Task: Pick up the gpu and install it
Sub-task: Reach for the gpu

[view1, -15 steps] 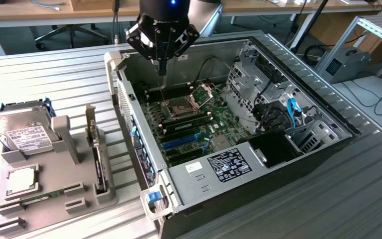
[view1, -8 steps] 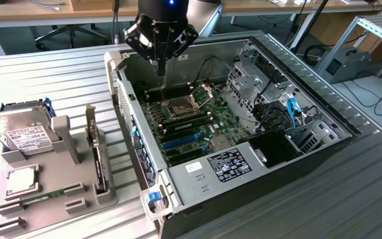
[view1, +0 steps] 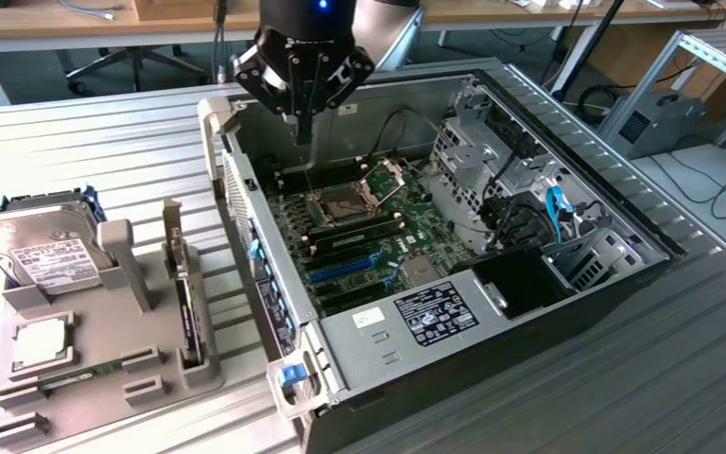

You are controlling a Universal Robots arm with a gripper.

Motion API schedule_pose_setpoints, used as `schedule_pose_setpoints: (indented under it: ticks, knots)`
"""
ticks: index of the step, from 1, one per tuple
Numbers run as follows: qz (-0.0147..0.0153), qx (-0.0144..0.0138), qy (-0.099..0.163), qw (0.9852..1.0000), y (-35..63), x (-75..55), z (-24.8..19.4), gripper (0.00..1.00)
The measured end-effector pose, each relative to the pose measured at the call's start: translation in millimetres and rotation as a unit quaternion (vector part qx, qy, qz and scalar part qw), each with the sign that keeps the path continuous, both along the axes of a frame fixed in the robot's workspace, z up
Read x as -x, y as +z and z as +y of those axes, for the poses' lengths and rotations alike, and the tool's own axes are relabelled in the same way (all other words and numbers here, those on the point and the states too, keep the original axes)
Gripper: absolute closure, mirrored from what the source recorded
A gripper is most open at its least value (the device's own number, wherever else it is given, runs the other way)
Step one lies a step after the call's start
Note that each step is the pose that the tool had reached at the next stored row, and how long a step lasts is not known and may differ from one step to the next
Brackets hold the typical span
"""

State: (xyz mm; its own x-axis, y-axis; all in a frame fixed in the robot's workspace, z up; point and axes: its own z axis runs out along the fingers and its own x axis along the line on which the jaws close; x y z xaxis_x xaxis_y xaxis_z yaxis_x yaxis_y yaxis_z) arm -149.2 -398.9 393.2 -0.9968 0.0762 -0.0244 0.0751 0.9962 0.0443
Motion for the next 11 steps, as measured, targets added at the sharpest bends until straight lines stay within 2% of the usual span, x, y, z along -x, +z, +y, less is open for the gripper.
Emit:
schedule_pose_setpoints:
  ticks: [11]
  knots:
    - [0.0000, 0.0000, 0.000, 1.0000, 0.0, 4.2, 0.0, 0.89]
